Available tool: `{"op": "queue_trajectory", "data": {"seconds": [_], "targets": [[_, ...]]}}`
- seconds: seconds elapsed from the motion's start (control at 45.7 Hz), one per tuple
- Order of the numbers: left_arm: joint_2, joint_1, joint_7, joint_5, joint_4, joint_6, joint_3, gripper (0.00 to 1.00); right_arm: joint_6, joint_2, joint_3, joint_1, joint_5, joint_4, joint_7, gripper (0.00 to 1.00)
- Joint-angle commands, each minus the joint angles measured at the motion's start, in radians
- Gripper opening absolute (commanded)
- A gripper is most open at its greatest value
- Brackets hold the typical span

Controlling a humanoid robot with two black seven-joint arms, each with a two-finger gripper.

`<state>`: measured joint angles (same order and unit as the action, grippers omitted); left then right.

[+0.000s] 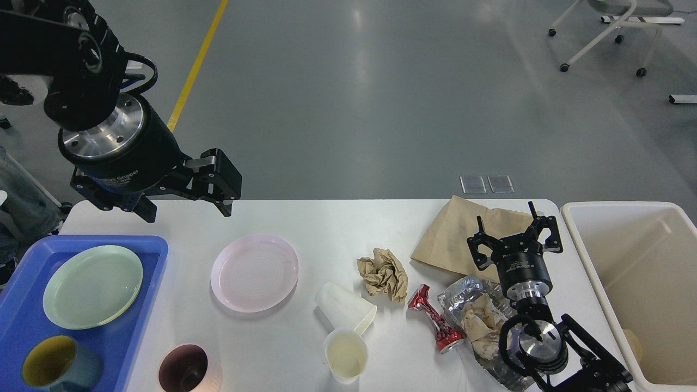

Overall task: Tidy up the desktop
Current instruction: 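Lower the left gripper onto the pink mug near the table edge and grasp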

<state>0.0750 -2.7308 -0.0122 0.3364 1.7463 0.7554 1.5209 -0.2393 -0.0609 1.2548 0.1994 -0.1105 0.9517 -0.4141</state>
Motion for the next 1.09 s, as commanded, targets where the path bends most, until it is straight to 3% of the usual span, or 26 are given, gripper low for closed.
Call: {"op": "queue_trajectory", "data": {"seconds": [0.0, 0.416, 0.7, 1.072], "targets": [[-0.069, -0.076, -0.037, 0.069, 0.016, 0.064, 0.025, 0.96, 0.0, 0.0, 0.0, 0.0, 0.0, 0.001, 0.0, 1.0], [-0.078, -0.02, -0.028, 0.061, -0.022, 0.073, 0.035, 0.96, 0.0, 0.0, 0.0, 0.0, 0.0, 0.001, -0.002, 1.0], [-0.043, 0.196, -0.045, 0.035, -0.033, 0.052, -0.008, 0.94, 0.0, 0.0, 0.0, 0.0, 0.0, 0.001, 0.0, 1.0], [0.245, 0.634, -0.043, -0.394, -0.05, -0.251, -0.163, 0.91, 0.0, 0.001, 0.0, 0.0, 0.0, 0.001, 0.0, 1.0]]}}
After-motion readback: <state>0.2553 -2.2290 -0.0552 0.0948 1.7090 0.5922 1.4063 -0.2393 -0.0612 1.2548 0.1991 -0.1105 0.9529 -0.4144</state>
